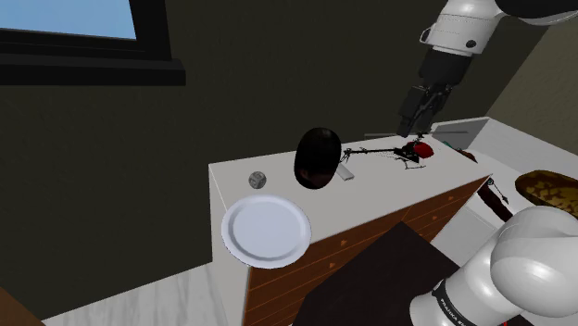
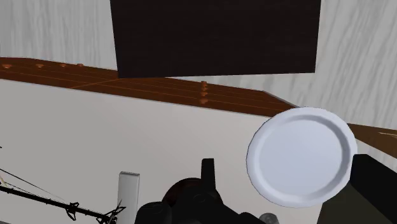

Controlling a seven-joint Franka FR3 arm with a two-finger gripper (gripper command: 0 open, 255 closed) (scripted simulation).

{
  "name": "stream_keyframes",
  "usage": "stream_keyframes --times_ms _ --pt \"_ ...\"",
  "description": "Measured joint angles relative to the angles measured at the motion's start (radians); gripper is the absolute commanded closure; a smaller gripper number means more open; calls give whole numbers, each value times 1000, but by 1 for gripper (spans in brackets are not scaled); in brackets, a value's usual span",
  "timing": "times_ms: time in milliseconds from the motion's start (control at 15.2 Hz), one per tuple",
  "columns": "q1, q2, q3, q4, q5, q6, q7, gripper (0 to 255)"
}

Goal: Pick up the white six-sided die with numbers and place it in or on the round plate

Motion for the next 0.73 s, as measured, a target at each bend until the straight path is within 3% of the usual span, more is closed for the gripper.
stream_keyframes --times_ms 198,726 --pt "2 25 6 -12 3 38 4 0" --pt "9 261 48 -26 16 295 30 0"
